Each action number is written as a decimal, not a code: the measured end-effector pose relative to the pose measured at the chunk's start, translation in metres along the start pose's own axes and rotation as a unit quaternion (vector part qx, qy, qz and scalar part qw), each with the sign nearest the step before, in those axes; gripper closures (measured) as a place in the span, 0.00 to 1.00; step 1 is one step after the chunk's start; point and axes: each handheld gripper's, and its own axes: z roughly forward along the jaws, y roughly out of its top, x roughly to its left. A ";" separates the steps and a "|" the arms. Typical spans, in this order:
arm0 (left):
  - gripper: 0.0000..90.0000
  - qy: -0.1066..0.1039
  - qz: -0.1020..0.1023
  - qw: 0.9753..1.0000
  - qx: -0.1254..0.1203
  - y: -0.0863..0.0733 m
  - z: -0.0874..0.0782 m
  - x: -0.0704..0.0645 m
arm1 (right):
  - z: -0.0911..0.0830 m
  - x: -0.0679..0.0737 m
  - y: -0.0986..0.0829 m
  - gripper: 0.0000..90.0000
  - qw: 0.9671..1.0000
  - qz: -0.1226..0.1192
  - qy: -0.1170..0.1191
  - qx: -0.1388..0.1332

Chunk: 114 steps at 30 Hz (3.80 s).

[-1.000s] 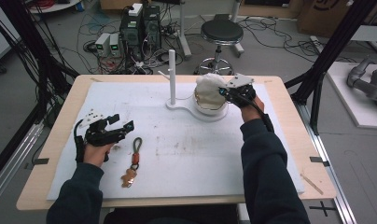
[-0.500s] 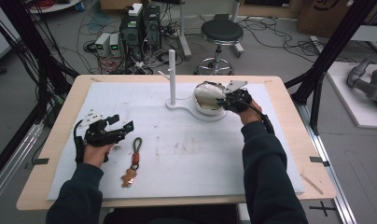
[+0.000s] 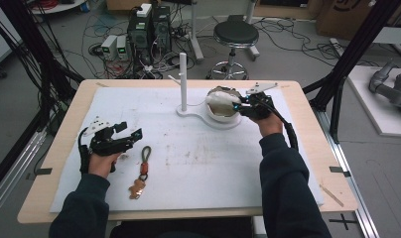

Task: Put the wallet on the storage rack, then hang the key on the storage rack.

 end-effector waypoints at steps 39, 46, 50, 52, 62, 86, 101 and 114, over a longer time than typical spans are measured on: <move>0.23 0.018 0.008 1.000 0.000 -0.003 -0.009 0.003 | -0.074 -0.004 -0.121 0.27 0.992 0.106 -0.071 -0.001; 0.23 0.015 0.002 1.000 0.005 -0.004 -0.009 0.004 | -0.072 -0.003 -0.122 0.27 0.991 0.112 -0.071 0.000; 0.25 0.009 0.002 1.000 0.017 -0.006 -0.008 0.001 | -0.072 -0.002 -0.123 0.27 0.991 0.115 -0.068 0.000; 0.27 0.009 0.007 0.999 0.030 -0.006 -0.008 -0.002 | -0.072 -0.002 -0.123 0.27 0.992 0.111 -0.068 0.000; 0.41 0.006 0.007 0.983 0.184 -0.021 0.006 -0.022 | -0.074 -0.001 -0.125 0.27 0.991 0.115 -0.060 -0.007; 0.94 0.087 0.040 0.981 0.168 -0.017 0.024 -0.018 | -0.074 0.000 -0.127 0.28 0.991 0.123 -0.058 -0.009; 0.45 0.097 0.029 0.974 0.202 -0.022 0.005 -0.030 | -0.074 0.000 -0.127 0.28 0.991 0.122 -0.057 -0.009; 0.77 0.090 0.063 0.959 0.261 -0.029 0.012 -0.041 | -0.073 0.000 -0.127 0.28 0.991 0.122 -0.055 -0.008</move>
